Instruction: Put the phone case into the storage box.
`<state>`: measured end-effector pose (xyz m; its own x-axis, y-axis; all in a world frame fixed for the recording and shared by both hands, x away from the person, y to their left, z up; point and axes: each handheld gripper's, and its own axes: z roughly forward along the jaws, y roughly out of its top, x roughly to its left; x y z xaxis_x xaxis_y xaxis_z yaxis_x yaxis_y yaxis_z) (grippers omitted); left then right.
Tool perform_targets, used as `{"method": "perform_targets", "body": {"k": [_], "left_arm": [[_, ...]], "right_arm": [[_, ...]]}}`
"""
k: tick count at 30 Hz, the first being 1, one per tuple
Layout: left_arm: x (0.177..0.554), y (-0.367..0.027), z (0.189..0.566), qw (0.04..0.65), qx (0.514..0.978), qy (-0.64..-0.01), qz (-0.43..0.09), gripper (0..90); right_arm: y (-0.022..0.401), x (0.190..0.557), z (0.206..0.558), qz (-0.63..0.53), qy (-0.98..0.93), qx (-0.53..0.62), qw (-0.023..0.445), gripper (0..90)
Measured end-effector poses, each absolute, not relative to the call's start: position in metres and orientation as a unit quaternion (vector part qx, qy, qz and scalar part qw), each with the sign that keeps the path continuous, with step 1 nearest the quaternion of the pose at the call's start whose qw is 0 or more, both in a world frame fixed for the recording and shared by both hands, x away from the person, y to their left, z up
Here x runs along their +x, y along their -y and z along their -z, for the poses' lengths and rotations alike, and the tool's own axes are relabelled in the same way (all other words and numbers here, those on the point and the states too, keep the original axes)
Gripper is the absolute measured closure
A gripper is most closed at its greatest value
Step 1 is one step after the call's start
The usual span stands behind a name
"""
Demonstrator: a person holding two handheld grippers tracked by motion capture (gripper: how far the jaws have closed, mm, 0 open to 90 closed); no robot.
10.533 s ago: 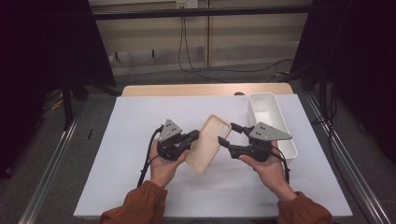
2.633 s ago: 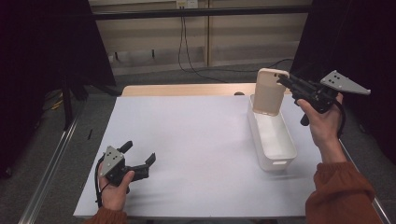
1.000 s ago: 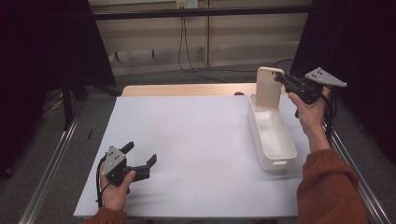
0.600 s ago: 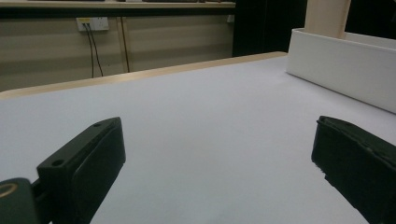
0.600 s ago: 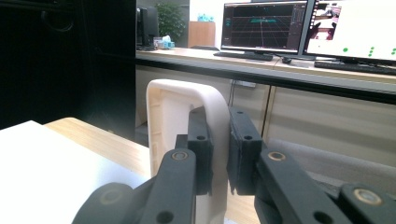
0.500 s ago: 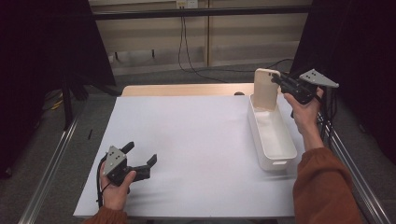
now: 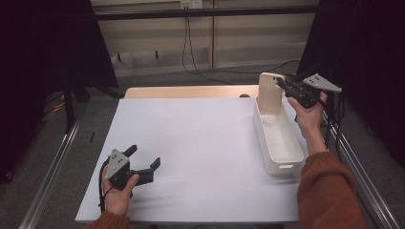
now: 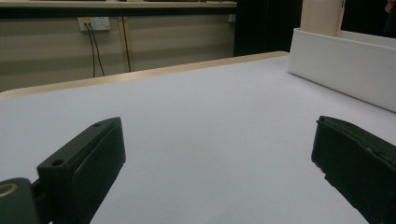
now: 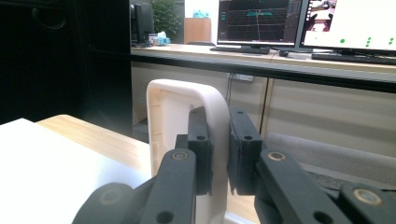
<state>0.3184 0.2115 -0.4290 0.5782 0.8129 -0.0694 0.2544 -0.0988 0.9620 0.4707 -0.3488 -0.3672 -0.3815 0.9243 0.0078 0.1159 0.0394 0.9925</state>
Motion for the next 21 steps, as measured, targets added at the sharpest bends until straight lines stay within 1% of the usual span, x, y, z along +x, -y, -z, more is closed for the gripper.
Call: {"method": "perform_targets", "body": {"k": [5,21], "left_arm": [[0.319,-0.212,0.429,0.549,0.699,-0.381,-0.256,3.0],[0.320,-0.212,0.429,0.549,0.698,-0.382,-0.257,3.1]], "right_arm": [[0.350,0.472,0.373,-0.552,-0.613,0.427,0.370,81.1],[0.347,0.477,0.389,-0.551,-0.617,0.433,0.359,81.2]]}}
